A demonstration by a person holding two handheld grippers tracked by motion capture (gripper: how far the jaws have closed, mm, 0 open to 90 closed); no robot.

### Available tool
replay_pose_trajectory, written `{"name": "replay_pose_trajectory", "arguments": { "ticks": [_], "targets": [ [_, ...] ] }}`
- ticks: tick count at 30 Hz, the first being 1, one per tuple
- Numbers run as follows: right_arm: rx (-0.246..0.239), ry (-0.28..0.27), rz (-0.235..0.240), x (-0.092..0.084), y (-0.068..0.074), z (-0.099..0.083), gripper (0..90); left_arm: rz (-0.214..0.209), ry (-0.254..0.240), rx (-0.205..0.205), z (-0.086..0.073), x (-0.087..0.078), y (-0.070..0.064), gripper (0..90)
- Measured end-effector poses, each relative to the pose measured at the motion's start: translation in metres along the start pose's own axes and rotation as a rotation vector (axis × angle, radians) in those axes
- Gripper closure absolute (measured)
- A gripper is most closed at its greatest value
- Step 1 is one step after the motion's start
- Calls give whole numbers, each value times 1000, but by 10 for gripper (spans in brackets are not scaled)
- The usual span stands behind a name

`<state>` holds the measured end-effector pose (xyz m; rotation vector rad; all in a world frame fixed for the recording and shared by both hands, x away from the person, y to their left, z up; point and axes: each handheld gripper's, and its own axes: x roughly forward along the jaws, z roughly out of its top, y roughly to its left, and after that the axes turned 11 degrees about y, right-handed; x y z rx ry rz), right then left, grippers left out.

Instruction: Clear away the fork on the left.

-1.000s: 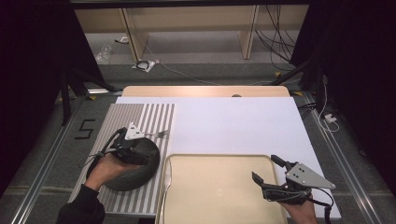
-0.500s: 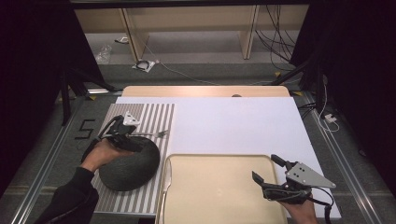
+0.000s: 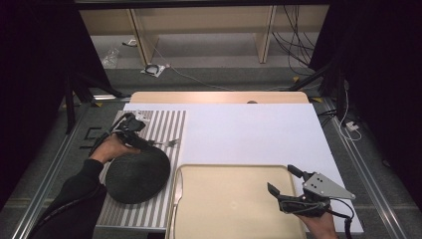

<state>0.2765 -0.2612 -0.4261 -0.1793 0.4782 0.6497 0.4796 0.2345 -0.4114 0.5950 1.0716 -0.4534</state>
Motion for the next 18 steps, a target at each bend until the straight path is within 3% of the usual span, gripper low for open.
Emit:
{"name": "replay_pose_trajectory", "arguments": {
  "ticks": [18],
  "targets": [
    [-11, 6, 0, 0, 1, 1, 157, -6, 120, 58, 26, 30, 15, 241]
  ]
}}
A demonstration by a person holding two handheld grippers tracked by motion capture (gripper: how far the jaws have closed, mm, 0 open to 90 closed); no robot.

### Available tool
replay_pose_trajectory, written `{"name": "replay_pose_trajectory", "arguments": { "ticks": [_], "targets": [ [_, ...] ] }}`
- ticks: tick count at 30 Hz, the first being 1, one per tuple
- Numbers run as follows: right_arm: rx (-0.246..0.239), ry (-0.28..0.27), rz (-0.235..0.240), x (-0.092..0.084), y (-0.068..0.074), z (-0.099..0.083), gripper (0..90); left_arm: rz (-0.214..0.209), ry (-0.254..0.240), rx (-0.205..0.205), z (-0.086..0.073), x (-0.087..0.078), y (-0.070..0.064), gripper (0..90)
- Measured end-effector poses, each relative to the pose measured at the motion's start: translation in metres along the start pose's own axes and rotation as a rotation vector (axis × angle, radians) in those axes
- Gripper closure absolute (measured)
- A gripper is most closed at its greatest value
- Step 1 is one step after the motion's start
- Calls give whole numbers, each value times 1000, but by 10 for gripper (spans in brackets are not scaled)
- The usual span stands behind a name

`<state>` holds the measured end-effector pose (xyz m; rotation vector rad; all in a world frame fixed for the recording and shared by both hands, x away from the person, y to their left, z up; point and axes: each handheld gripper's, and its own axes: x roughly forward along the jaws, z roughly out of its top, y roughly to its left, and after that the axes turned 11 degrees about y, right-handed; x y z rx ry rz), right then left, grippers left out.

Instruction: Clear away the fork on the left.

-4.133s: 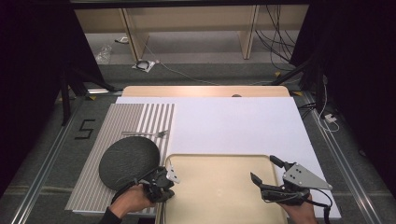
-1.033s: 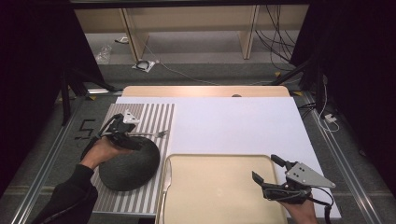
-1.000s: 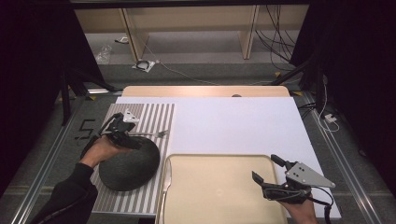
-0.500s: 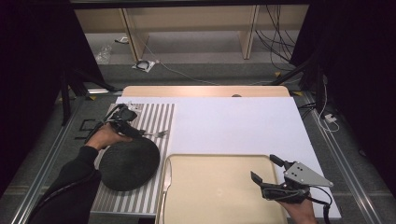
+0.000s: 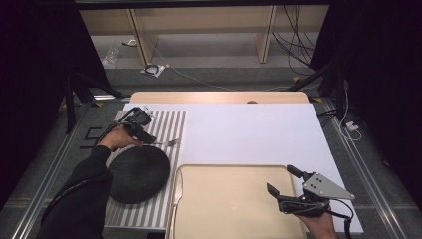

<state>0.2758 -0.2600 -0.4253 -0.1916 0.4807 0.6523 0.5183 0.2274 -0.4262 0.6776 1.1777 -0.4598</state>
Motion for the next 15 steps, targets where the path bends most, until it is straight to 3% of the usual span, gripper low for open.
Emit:
{"name": "replay_pose_trajectory", "arguments": {
  "ticks": [15],
  "targets": [
    [1, 1, 4, 1, 0, 0, 157, -37, 83, 49, 11, 18, 9, 278]
  ]
}}
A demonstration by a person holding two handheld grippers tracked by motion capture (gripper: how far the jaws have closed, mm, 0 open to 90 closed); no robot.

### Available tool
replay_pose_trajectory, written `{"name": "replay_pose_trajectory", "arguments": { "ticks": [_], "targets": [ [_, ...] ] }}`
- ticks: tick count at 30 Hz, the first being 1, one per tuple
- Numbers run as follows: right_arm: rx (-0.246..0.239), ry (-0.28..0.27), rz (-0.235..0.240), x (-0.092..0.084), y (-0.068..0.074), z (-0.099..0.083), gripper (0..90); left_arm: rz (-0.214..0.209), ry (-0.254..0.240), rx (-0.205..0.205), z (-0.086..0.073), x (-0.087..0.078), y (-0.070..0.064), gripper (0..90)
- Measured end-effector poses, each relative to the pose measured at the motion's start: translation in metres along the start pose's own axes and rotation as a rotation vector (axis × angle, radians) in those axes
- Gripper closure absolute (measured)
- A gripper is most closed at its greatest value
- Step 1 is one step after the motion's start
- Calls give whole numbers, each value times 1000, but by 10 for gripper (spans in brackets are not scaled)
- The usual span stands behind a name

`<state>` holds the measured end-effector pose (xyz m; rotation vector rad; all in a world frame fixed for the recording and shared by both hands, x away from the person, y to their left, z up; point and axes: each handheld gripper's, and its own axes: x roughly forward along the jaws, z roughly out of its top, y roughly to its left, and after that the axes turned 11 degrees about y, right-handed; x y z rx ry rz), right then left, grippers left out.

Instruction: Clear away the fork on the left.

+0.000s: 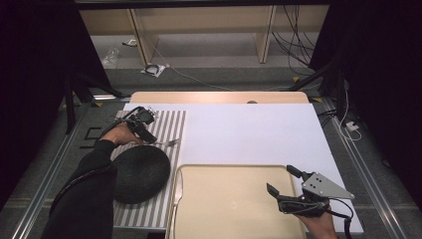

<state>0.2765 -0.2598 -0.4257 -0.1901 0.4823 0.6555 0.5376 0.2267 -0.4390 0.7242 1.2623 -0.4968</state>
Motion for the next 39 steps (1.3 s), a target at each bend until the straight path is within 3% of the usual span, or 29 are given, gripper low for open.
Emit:
{"name": "replay_pose_trajectory", "arguments": {
  "ticks": [5, 9, 16, 28, 39],
  "targets": [
    [1, 0, 1, 0, 0, 0, 157, -17, 9, 3, 4, 5, 2, 299],
    [-1, 0, 0, 0, -1, 0, 157, -36, 20, 33, 6, 7, 1, 324],
    [-2, -1, 2, 0, -1, 0, 157, -26, 57, 103, 10, 11, -3, 384],
    [0, 1, 3, 0, -1, 0, 157, -40, 93, 172, 13, 16, -8, 483],
    [-1, 3, 2, 0, -1, 0, 158, -51, 103, 187, 13, 18, -7, 540]
  ]
}}
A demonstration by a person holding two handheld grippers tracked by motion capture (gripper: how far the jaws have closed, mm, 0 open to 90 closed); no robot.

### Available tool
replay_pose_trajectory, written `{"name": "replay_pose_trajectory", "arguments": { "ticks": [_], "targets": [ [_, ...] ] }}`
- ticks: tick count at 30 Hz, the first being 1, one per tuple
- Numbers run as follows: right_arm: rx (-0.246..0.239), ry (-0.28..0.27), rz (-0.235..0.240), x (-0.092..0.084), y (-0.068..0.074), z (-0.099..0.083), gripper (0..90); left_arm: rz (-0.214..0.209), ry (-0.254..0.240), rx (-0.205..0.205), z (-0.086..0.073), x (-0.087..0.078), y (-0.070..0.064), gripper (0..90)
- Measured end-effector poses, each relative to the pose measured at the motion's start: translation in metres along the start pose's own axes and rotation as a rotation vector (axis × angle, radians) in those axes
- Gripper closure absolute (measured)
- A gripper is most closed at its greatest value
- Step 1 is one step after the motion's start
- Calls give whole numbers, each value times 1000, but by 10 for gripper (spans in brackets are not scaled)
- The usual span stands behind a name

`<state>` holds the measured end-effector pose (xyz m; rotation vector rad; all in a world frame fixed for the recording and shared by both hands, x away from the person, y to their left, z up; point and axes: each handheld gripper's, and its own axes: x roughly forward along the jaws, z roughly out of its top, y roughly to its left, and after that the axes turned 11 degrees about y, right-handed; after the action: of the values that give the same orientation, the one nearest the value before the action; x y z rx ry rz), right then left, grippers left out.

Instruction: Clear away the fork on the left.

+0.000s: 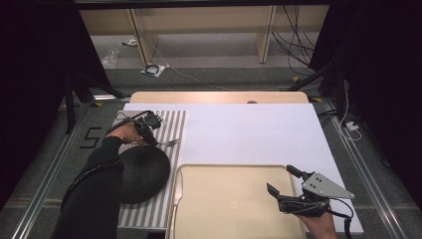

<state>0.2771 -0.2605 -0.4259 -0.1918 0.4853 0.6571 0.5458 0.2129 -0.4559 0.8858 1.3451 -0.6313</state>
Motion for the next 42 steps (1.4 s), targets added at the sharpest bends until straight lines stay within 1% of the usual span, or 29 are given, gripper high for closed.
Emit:
{"name": "replay_pose_trajectory", "arguments": {
  "ticks": [4, 7, 15, 20, 22, 25, 29, 34, 36, 38, 42],
  "targets": [
    [0, 0, 0, 0, 0, 0, 158, -2, -5, -3, -1, 1, 0, 548],
    [-3, -1, -1, 0, 0, 0, 158, 8, 4, 0, 0, 3, 0, 558],
    [-5, 0, -1, 0, 0, 0, 158, -3, 4, -2, -1, 4, 1, 582],
    [-3, 0, -1, 0, 0, 0, 158, -19, 9, -1, 0, 4, 0, 628],
    [-3, 2, -1, 0, 0, 0, 158, -21, 11, -6, 0, 4, 0, 644],
    [-4, 0, -1, 1, 0, 0, 158, -21, 12, -2, 0, 4, -1, 666],
    [-4, 1, -2, 1, 0, 0, 158, -30, 23, 3, 2, 3, -2, 710],
    [-4, 2, -2, 1, 0, 0, 158, -38, 20, 4, 1, 3, -2, 742],
    [-3, 2, -2, 1, 0, 0, 159, -41, 22, 7, 2, 3, -3, 760],
    [-4, 3, -2, 1, 0, 0, 159, -41, 26, 19, 2, 3, -3, 776],
    [-3, 3, -2, 1, 0, 0, 159, -45, 28, 21, 3, 3, -4, 802]
  ]
}}
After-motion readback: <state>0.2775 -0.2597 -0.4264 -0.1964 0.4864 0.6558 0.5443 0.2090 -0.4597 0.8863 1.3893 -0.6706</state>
